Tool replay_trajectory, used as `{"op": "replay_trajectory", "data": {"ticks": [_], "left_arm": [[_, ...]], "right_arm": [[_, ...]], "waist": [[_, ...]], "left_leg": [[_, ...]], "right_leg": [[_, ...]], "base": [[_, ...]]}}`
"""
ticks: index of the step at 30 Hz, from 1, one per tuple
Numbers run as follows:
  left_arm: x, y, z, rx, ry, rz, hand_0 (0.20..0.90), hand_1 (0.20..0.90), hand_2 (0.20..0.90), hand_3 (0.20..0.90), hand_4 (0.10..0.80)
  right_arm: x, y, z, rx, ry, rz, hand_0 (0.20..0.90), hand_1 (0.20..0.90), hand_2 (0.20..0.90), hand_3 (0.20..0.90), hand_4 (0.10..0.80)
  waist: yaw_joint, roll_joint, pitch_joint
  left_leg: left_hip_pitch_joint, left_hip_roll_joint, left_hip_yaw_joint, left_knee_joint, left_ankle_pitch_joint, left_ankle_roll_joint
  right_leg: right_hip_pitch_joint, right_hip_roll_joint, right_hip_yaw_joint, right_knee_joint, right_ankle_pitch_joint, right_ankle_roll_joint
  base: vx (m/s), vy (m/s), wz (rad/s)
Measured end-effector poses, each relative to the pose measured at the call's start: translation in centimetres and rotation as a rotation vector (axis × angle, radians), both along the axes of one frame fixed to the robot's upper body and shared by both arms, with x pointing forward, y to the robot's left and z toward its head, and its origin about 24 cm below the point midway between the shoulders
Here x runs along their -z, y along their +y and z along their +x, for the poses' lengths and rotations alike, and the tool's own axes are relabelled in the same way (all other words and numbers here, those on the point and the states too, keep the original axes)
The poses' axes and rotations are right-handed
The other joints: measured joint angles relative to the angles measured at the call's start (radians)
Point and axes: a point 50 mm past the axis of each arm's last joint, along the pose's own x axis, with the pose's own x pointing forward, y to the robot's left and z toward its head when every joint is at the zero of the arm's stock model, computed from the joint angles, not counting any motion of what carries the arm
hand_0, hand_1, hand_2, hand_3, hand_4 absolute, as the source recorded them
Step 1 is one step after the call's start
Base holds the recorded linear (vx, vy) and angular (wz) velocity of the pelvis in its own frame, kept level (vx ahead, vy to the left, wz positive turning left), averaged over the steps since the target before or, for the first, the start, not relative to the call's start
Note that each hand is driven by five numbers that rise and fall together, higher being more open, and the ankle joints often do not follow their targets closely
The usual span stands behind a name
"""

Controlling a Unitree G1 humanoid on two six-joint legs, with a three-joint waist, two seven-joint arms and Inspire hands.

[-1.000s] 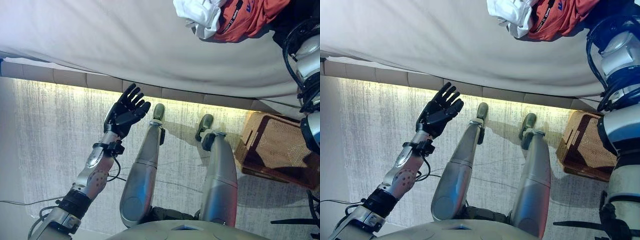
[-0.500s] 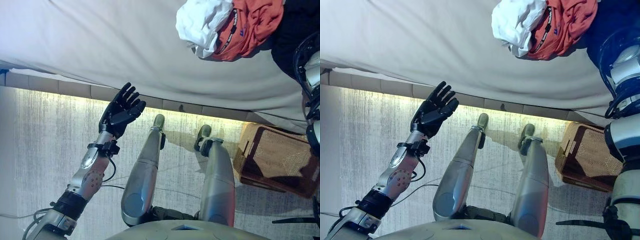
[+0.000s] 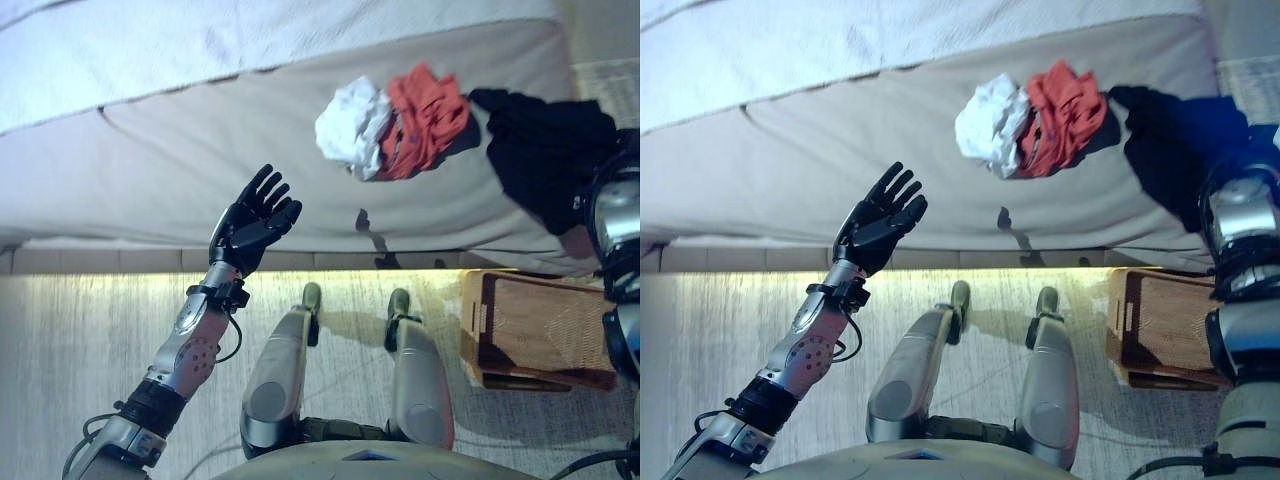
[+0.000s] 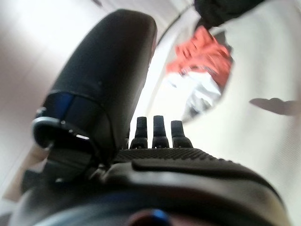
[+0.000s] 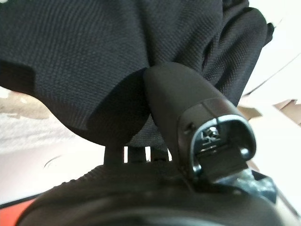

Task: Pick up the clothes from the bed and place them into the basket

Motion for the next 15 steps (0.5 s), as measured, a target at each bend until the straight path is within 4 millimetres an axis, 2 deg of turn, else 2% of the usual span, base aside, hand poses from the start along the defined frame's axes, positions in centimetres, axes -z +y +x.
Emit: {"op": "replay_trajectory", "data": {"ticks": [2,4,6,8,15], "left_arm": [[0.7,0.1,-0.5,-0.010,0.028,-0.004,0.900,0.900,0.900,0.900,0.800],[1.2,0.2,-0.7,-0.016,0.039,0.000,0.900,0.900,0.900,0.900,0.800],[2.0,0.5,-0.8,-0.038,0.068,0.022,0.900,0.900,0.900,0.900,0.800],[3.5,1.0,-1.0,-0.057,0.125,0.053,0.900,0.900,0.900,0.900,0.800],[6.6,1.6,-1.7,-0.110,0.235,0.091,0.900,0.900,0.900,0.900,0.800]], "right_arm": [[2.9,0.1,-1.4,0.002,0.037,-0.008,0.300,0.300,0.300,0.200,0.100],[4.6,0.2,-2.5,0.013,0.060,-0.035,0.300,0.300,0.300,0.200,0.100],[6.5,1.1,-3.5,-0.002,0.058,-0.012,0.300,0.300,0.300,0.200,0.100],[8.9,2.0,-4.9,-0.034,0.101,0.004,0.300,0.300,0.300,0.200,0.100],[12.4,1.1,-8.5,-0.054,0.252,0.049,0.300,0.300,0.300,0.200,0.100]], "waist": [[-0.029,-0.023,-0.086],[-0.049,-0.030,-0.126],[-0.079,-0.038,-0.150],[-0.091,-0.043,-0.222],[-0.165,-0.056,-0.285]], "left_leg": [[0.047,0.000,0.010,-0.096,0.019,-0.003],[0.099,0.003,0.022,-0.158,0.047,-0.008],[0.193,0.009,0.032,-0.228,0.050,-0.011],[0.237,0.017,0.063,-0.281,0.051,-0.012],[0.342,0.028,0.103,-0.355,0.054,-0.016]], "right_leg": [[0.039,0.007,0.006,-0.087,0.028,0.010],[0.086,0.015,0.010,-0.157,0.060,0.002],[0.166,0.026,0.018,-0.221,0.073,-0.002],[0.198,0.039,0.046,-0.275,0.079,-0.010],[0.268,0.059,0.093,-0.328,0.084,-0.011]], "base": [[0.150,0.088,-0.22],[0.095,0.058,-0.17],[0.087,0.034,-0.29],[0.036,0.025,-0.43],[0.017,0.003,-0.20]]}}
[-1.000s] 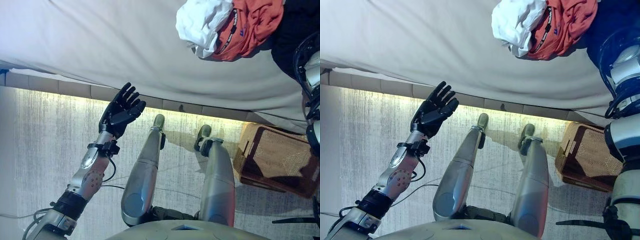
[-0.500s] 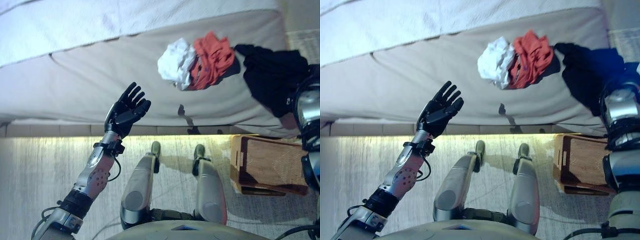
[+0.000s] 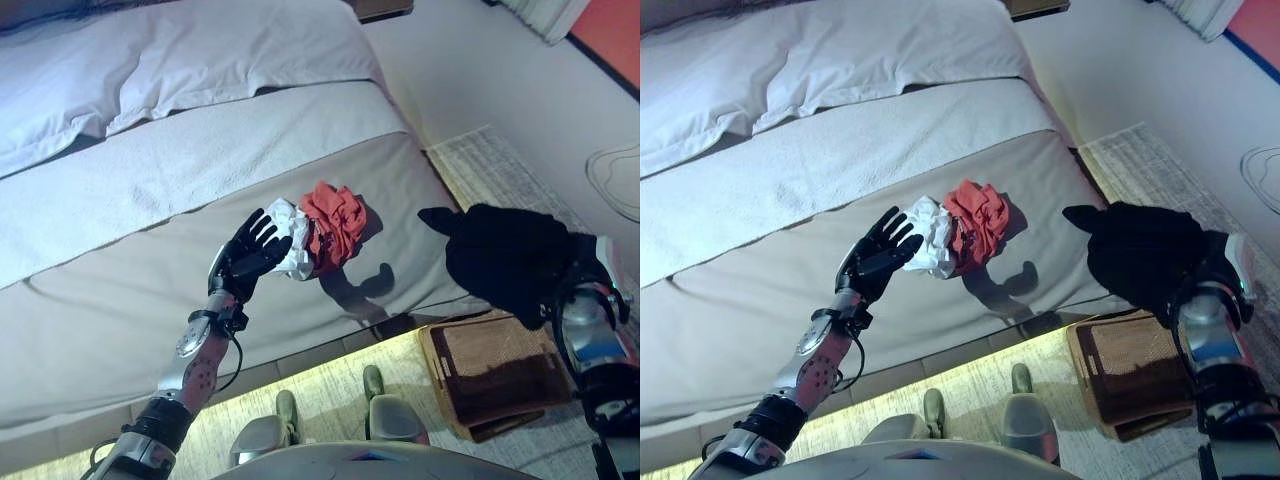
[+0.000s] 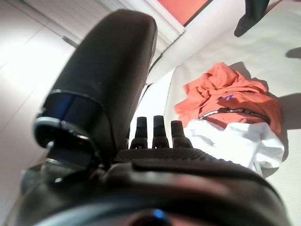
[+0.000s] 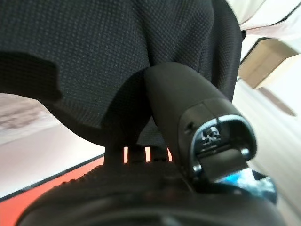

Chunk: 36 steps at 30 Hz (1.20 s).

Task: Pick up the clothes from the bed and place them into the basket

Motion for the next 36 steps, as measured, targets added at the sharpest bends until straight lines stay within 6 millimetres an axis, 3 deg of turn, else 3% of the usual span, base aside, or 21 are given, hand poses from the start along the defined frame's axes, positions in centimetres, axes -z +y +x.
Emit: {"op": "replay_trajectory", "data": {"ticks": [9,14,21,29,33,34,35,36], "left_arm": [[0.9,-0.3,-0.1,-0.001,0.024,0.049,0.900,0.900,0.900,0.900,0.800],[1.4,-0.2,-0.3,-0.002,0.046,0.071,0.900,0.900,0.900,0.900,0.800],[2.0,0.0,-0.6,-0.006,0.071,0.077,0.900,0.900,0.900,0.900,0.800],[2.3,-0.1,-0.7,0.039,0.088,0.084,0.900,0.900,0.900,0.900,0.800],[2.5,-0.2,-0.9,0.071,0.089,0.085,0.900,0.900,0.900,0.900,0.800],[2.7,-0.2,-1.0,0.077,0.095,0.084,0.900,0.900,0.900,0.900,0.800],[3.0,-0.1,-1.1,0.082,0.105,0.084,0.900,0.900,0.900,0.900,0.800],[3.1,-0.1,-1.2,0.084,0.109,0.084,0.900,0.900,0.900,0.900,0.800]], "right_arm": [[2.8,1.0,-2.0,-0.052,0.131,0.057,0.300,0.300,0.300,0.200,0.100],[4.2,1.4,-2.8,-0.012,0.197,0.082,0.300,0.300,0.300,0.200,0.100],[6.1,0.4,-4.6,0.071,0.302,0.059,0.300,0.300,0.300,0.200,0.100],[6.4,0.1,-4.8,0.049,0.328,0.003,0.300,0.300,0.300,0.200,0.100],[6.8,0.1,-4.8,-0.008,0.369,-0.060,0.300,0.300,0.300,0.200,0.100],[6.9,0.1,-4.8,-0.021,0.380,-0.071,0.361,0.361,0.361,0.271,0.171],[7.0,0.1,-4.9,-0.031,0.388,-0.080,0.822,0.822,0.822,0.809,0.709],[7.1,0.2,-4.9,-0.043,0.394,-0.091,0.900,0.900,0.900,0.900,0.800]], "waist": [[-0.063,-0.016,-0.013],[-0.071,-0.016,-0.025],[-0.076,-0.016,-0.036],[-0.094,-0.002,-0.058],[-0.105,0.025,-0.076],[-0.106,0.032,-0.079],[-0.109,0.038,-0.083],[-0.112,0.043,-0.084]], "left_leg": [[0.045,0.019,0.062,-0.056,0.003,-0.005],[0.047,0.029,0.078,-0.058,0.007,-0.012],[0.048,0.043,0.089,-0.064,0.020,-0.027],[0.043,0.042,0.121,-0.064,0.021,-0.028],[0.023,0.041,0.141,-0.064,0.024,-0.028],[0.024,0.041,0.142,-0.064,0.024,-0.028],[0.024,0.042,0.143,-0.064,0.024,-0.028],[0.025,0.042,0.147,-0.064,0.024,-0.028]], "right_leg": [[-0.002,0.033,0.059,-0.016,0.000,0.001],[-0.003,0.046,0.075,-0.036,0.018,0.027],[-0.004,0.061,0.080,-0.052,0.037,0.019],[-0.007,0.060,0.104,-0.085,0.065,0.024],[-0.036,0.060,0.120,-0.086,0.076,0.029],[-0.036,0.060,0.122,-0.087,0.076,0.029],[-0.036,0.060,0.123,-0.087,0.076,0.029],[-0.036,0.060,0.125,-0.087,0.076,0.029]], "base": [[-0.001,0.000,-0.21],[-0.009,0.000,-0.11],[-0.010,-0.030,-0.04],[-0.030,-0.031,-0.11],[-0.011,-0.004,-0.10],[0.018,-0.005,-0.15],[0.018,-0.014,-0.07],[0.017,-0.018,-0.05]]}}
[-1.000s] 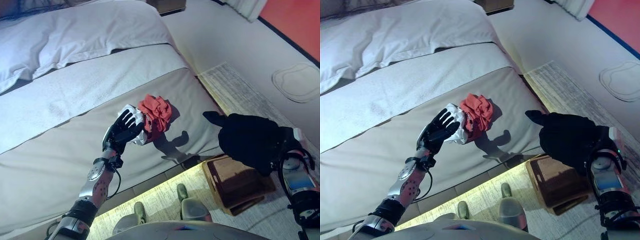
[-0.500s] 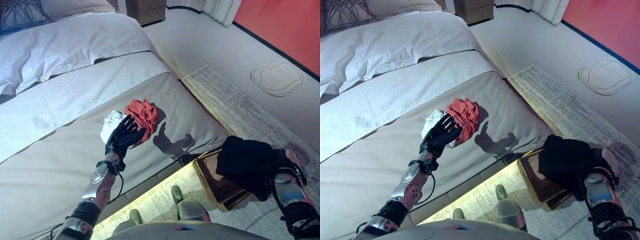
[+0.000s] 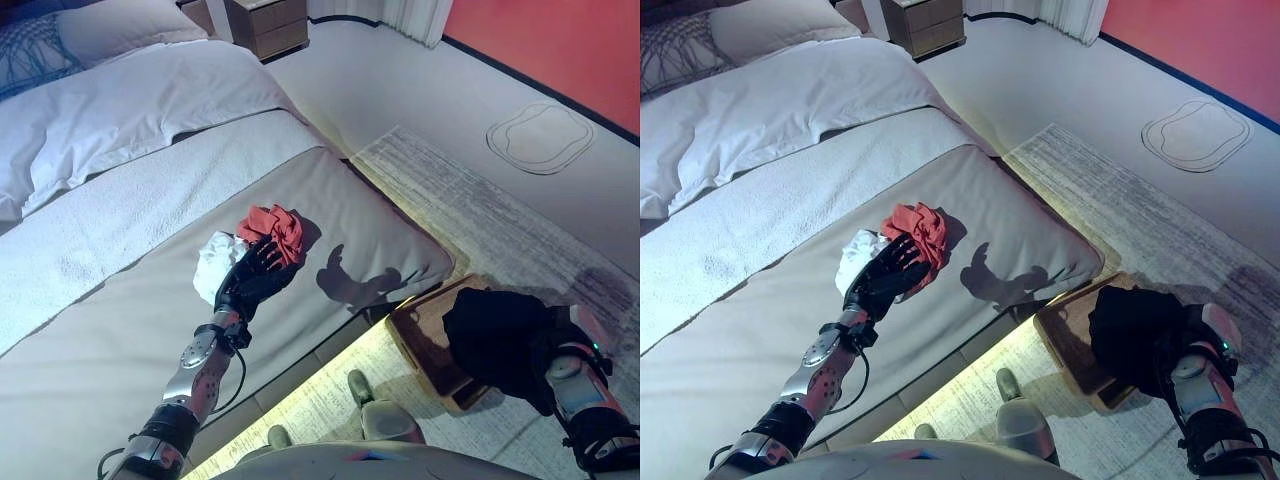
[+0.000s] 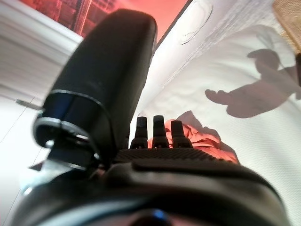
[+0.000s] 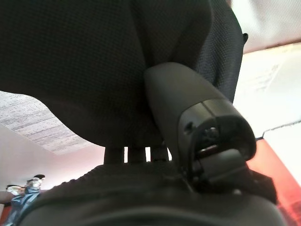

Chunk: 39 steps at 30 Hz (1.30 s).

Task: Pick up the clothes from the bed and place them into the basket

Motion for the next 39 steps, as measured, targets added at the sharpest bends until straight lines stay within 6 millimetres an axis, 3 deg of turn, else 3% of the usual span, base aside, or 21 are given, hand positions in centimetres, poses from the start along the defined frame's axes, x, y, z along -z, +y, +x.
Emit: {"op": "replay_trajectory", "data": {"ticks": [5,11,19,26,33,39], "left_arm": [[0.3,-0.1,-0.4,0.016,0.007,-0.006,0.900,0.900,0.900,0.900,0.800],[0.4,-0.3,-0.5,0.029,0.003,-0.015,0.900,0.900,0.900,0.900,0.800],[0.4,-0.6,-0.5,0.031,0.002,-0.027,0.900,0.900,0.900,0.900,0.800],[0.6,-0.7,-0.7,0.026,0.008,-0.035,0.900,0.900,0.900,0.900,0.800],[1.0,-0.5,-1.3,-0.002,0.025,-0.055,0.900,0.900,0.900,0.900,0.800],[1.2,-1.0,-1.5,-0.006,0.027,-0.072,0.900,0.900,0.900,0.900,0.800]], "right_arm": [[0.2,-0.5,-0.4,-0.011,0.024,-0.022,0.900,0.900,0.900,0.900,0.800],[-1.5,-1.7,0.4,-0.024,-0.004,-0.074,0.900,0.900,0.900,0.900,0.800],[-3.3,-1.2,2.1,-0.070,-0.060,-0.089,0.900,0.900,0.900,0.900,0.800],[-3.7,-0.8,2.5,-0.103,-0.058,-0.112,0.900,0.900,0.900,0.900,0.800],[-6.8,2.2,5.4,-0.271,-0.208,-0.140,0.900,0.900,0.900,0.900,0.800],[-9.8,5.7,9.6,-0.418,-0.306,-0.165,0.900,0.900,0.900,0.900,0.800]], "waist": [[0.001,0.029,0.004],[0.008,0.070,0.008],[0.016,0.074,0.015],[0.042,0.072,0.021],[0.063,0.072,0.047],[0.109,0.066,0.068]], "left_leg": [[-0.002,-0.001,0.006,-0.005,0.000,0.000],[-0.031,0.001,-0.005,-0.005,0.003,-0.001],[-0.038,0.009,-0.024,-0.005,0.008,-0.002],[-0.047,0.012,-0.043,-0.004,0.015,-0.010],[-0.046,0.012,-0.076,-0.003,0.023,-0.008],[-0.079,0.015,-0.135,0.000,0.047,-0.015]], "right_leg": [[-0.002,-0.001,0.002,-0.001,-0.001,0.000],[-0.025,-0.002,-0.004,-0.001,-0.001,0.000],[-0.026,0.002,-0.024,-0.002,-0.001,0.000],[-0.027,0.002,-0.042,-0.002,-0.001,0.000],[-0.009,0.001,-0.065,-0.002,-0.001,0.000],[-0.008,-0.003,-0.117,-0.002,-0.002,0.000]], "base": [[0.002,-0.003,-0.01],[-0.005,-0.001,0.02],[0.011,-0.009,0.06],[0.035,-0.008,0.07],[0.068,0.000,0.11],[-0.029,-0.034,0.26]]}}
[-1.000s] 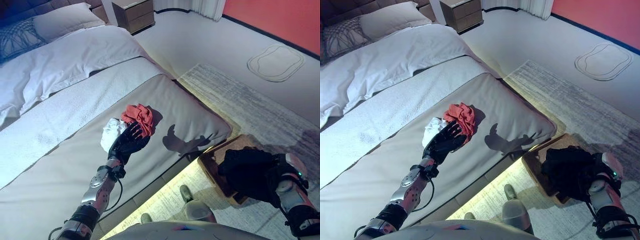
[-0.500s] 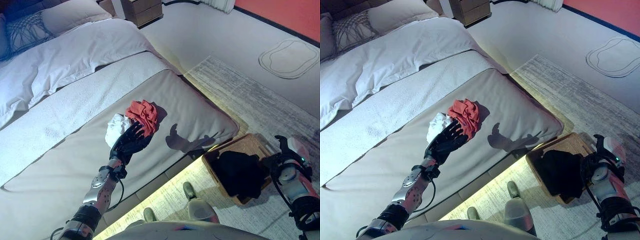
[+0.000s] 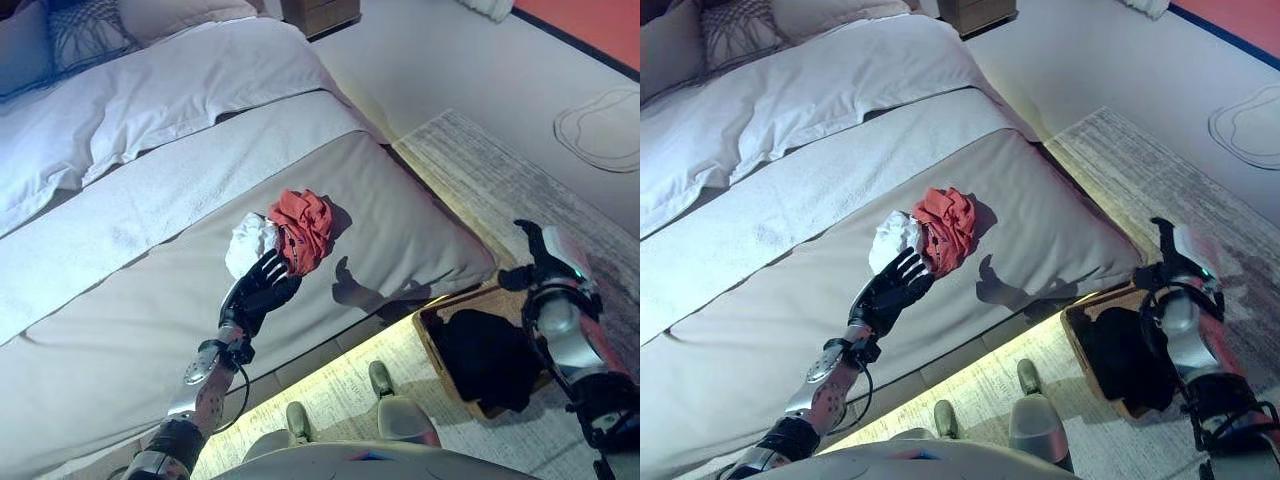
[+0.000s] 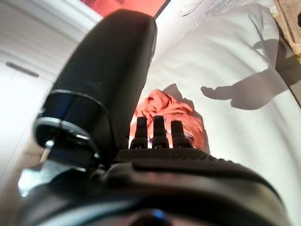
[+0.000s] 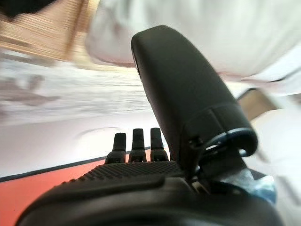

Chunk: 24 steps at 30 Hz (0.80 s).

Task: Pick up the clothes from the bed and place them into the basket

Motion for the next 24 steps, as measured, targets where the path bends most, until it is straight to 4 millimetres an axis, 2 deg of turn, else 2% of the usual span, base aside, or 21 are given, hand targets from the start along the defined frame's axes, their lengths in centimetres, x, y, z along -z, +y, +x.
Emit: {"op": "replay_trajectory", "data": {"ticks": [1,4,5,6,7,11,14,16,20,22,24], "left_arm": [[-0.4,0.0,0.5,0.001,-0.016,0.003,0.900,0.900,0.900,0.900,0.800],[-1.1,-0.2,1.4,0.010,-0.048,0.010,0.900,0.900,0.900,0.900,0.800],[-1.2,-0.2,1.5,0.011,-0.051,0.014,0.900,0.900,0.900,0.900,0.800],[-1.2,-0.1,1.5,0.002,-0.052,0.024,0.900,0.900,0.900,0.900,0.800],[-1.3,0.1,1.6,-0.003,-0.056,0.030,0.900,0.900,0.900,0.900,0.800],[-2.3,1.0,2.6,-0.012,-0.093,0.063,0.900,0.900,0.900,0.900,0.800],[-3.5,0.9,3.7,-0.005,-0.145,0.074,0.900,0.900,0.900,0.900,0.800],[-3.7,0.9,3.9,-0.003,-0.154,0.073,0.900,0.900,0.900,0.900,0.800],[-3.9,1.0,3.6,-0.017,-0.158,0.032,0.900,0.900,0.900,0.900,0.800],[-4.5,1.0,3.8,-0.021,-0.181,0.008,0.900,0.900,0.900,0.900,0.800],[-6.0,1.0,4.2,-0.013,-0.236,-0.010,0.900,0.900,0.900,0.900,0.800]], "right_arm": [[-1.7,1.1,1.7,-0.041,-0.035,-0.029,0.900,0.900,0.900,0.900,0.800],[-5.8,2.8,4.6,-0.102,-0.163,-0.076,0.900,0.900,0.900,0.900,0.800],[-6.4,3.0,5.0,-0.108,-0.181,-0.086,0.900,0.900,0.900,0.900,0.800],[-7.9,3.6,5.7,-0.128,-0.231,-0.091,0.900,0.900,0.900,0.900,0.800],[-8.5,3.9,6.0,-0.136,-0.251,-0.096,0.900,0.900,0.900,0.900,0.800],[-12.1,5.3,7.7,-0.163,-0.371,-0.137,0.900,0.900,0.900,0.900,0.800],[-13.7,5.3,8.7,-0.136,-0.391,-0.150,0.900,0.900,0.900,0.900,0.800],[-14.0,5.3,8.8,-0.127,-0.394,-0.136,0.900,0.900,0.900,0.900,0.800],[-13.8,5.7,9.4,-0.109,-0.346,-0.183,0.900,0.900,0.900,0.900,0.800],[-14.4,5.7,9.7,-0.089,-0.343,-0.196,0.900,0.900,0.900,0.900,0.800],[-16.0,5.8,10.1,-0.057,-0.366,-0.210,0.900,0.900,0.900,0.900,0.800]], "waist": [[0.015,-0.004,0.011],[0.064,0.005,0.060],[0.069,0.003,0.065],[0.107,0.008,0.073],[0.117,0.009,0.082],[0.165,0.020,0.164],[0.211,0.024,0.263],[0.235,0.023,0.288],[0.267,0.021,0.305],[0.281,0.020,0.306],[0.302,0.017,0.308]], "left_leg": [[-0.029,-0.001,-0.013,0.000,0.011,0.000],[-0.070,-0.001,-0.070,0.008,0.042,-0.004],[-0.080,-0.001,-0.076,0.017,0.042,-0.005],[-0.108,-0.002,-0.088,0.029,0.043,-0.006],[-0.116,-0.003,-0.097,0.036,0.043,-0.006],[-0.221,-0.013,-0.174,0.107,0.048,-0.012],[-0.287,-0.027,-0.217,0.155,0.048,-0.013],[-0.338,-0.038,-0.230,0.168,0.052,-0.015],[-0.420,-0.071,-0.256,0.191,0.063,-0.020],[-0.468,-0.076,-0.268,0.190,0.076,-0.010],[-0.541,-0.086,-0.277,0.192,0.096,-0.011]], "right_leg": [[-0.022,-0.003,-0.015,-0.001,-0.002,0.003],[-0.035,-0.011,-0.066,0.000,0.008,-0.010],[-0.041,-0.012,-0.072,0.000,0.008,-0.011],[-0.054,-0.010,-0.084,0.001,0.006,-0.009],[-0.056,-0.011,-0.092,0.001,0.007,-0.010],[-0.108,-0.016,-0.157,0.043,0.009,-0.021],[-0.166,-0.030,-0.193,0.118,-0.014,-0.045],[-0.221,-0.046,-0.209,0.164,-0.031,-0.041],[-0.329,-0.087,-0.228,0.271,-0.074,-0.034],[-0.382,-0.100,-0.238,0.301,-0.081,-0.029],[-0.467,-0.113,-0.241,0.340,-0.085,-0.029]], "base": [[-0.046,-0.016,0.46],[0.004,-0.017,0.49],[-0.013,-0.011,0.46],[-0.026,-0.009,0.30],[-0.107,-0.004,0.42],[-0.067,-0.003,0.49],[-0.033,0.004,0.39],[-0.057,0.024,0.33],[-0.033,0.015,0.28],[-0.030,-0.003,0.26],[-0.006,-0.019,0.18]]}}
